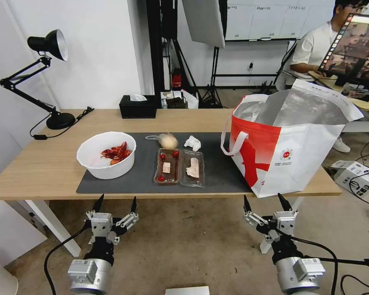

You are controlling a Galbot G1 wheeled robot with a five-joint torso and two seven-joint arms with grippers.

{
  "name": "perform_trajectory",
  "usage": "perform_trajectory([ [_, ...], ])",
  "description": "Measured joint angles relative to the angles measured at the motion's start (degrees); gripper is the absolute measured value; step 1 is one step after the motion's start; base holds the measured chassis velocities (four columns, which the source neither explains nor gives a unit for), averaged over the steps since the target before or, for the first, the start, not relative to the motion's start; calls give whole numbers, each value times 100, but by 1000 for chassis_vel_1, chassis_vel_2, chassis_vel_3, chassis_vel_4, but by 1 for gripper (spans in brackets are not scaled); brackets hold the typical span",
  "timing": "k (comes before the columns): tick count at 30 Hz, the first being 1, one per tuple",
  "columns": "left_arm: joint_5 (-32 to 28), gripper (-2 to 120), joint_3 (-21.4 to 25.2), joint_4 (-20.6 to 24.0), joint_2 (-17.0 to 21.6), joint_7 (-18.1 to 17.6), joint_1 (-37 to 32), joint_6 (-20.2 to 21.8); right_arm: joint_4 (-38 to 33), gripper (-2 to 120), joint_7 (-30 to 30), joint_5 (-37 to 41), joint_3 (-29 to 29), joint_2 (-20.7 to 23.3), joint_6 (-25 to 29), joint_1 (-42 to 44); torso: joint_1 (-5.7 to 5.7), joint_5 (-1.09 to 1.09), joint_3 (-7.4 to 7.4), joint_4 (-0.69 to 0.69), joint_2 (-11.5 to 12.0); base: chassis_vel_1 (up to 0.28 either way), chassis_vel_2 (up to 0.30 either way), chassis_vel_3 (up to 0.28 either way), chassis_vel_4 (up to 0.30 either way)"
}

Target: Pick up the trash from the table and place it into the takeout bag.

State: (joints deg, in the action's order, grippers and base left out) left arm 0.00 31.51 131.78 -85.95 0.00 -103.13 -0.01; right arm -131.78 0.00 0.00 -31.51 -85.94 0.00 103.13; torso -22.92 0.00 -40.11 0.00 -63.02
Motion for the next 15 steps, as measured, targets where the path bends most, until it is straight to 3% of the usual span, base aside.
perform_trajectory([
  [15,-6,100,-6,0,-1,-30,2,0,0,100,0,0,0,4,0,-1,0,0,0,0,0,0,0,0,0],
])
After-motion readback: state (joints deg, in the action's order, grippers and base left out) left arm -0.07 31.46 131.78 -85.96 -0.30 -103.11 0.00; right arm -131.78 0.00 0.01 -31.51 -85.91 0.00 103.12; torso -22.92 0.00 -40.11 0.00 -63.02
